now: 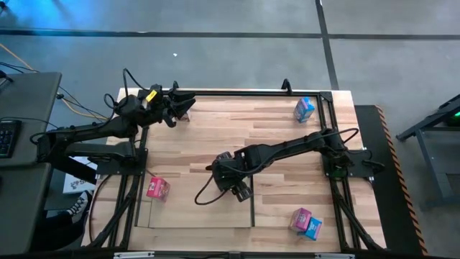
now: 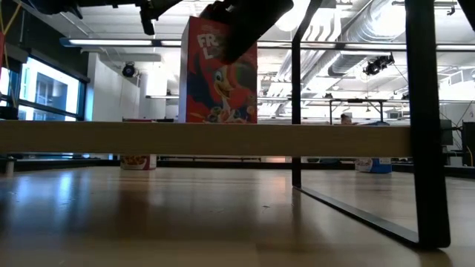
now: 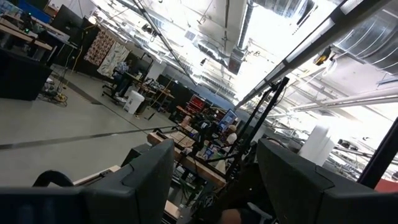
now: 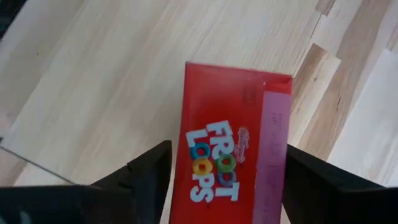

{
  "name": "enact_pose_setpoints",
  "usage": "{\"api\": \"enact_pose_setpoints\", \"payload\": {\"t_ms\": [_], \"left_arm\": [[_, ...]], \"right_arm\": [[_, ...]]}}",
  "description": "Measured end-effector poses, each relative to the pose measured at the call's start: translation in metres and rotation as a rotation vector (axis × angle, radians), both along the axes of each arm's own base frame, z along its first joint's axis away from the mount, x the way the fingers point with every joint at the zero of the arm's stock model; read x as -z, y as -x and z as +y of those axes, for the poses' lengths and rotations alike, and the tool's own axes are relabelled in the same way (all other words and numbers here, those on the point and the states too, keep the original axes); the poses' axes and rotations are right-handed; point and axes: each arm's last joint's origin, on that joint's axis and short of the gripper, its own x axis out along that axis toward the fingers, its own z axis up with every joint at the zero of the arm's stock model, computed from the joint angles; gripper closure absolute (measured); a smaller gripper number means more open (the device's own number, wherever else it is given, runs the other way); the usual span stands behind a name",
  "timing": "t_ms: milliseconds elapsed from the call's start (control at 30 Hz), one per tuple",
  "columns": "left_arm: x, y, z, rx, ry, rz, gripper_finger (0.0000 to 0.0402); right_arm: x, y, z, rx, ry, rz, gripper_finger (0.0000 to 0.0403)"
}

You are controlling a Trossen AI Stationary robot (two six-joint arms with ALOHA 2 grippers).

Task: Stack cereal on shelf
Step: Put the red cereal box on the shelf, then adjust the red cereal boxes on the shelf to be aligned together

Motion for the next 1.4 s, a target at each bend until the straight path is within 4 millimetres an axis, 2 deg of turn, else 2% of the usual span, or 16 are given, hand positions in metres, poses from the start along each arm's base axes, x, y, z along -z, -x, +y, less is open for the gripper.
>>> {"api": "enact_pose_setpoints", "payload": {"t_ms": [400,667,900,1233,1400], "left_arm": [[0.000,0.000,0.000,0.000,0.001,0.001,0.0180],[0.000,0.000,0.000,0.000,0.001,0.003,0.0180],[0.000,0.000,0.000,0.000,0.001,0.003,0.0180],[0.000,0.000,0.000,0.000,0.001,0.003,0.0180],[0.000,0.000,0.000,0.000,0.001,0.003,0.0180]], "right_arm": [[-0.019,0.010,-0.004,-0.068,0.122,0.049,0.0159],[-0.019,0.009,-0.006,-0.076,0.224,0.031,0.0159],[-0.019,0.010,-0.005,-0.186,0.349,0.017,0.0159],[-0.018,0.016,0.001,-0.299,0.454,0.057,0.0160],[-0.019,0.021,-0.001,-0.274,0.447,0.097,0.0160]]}}
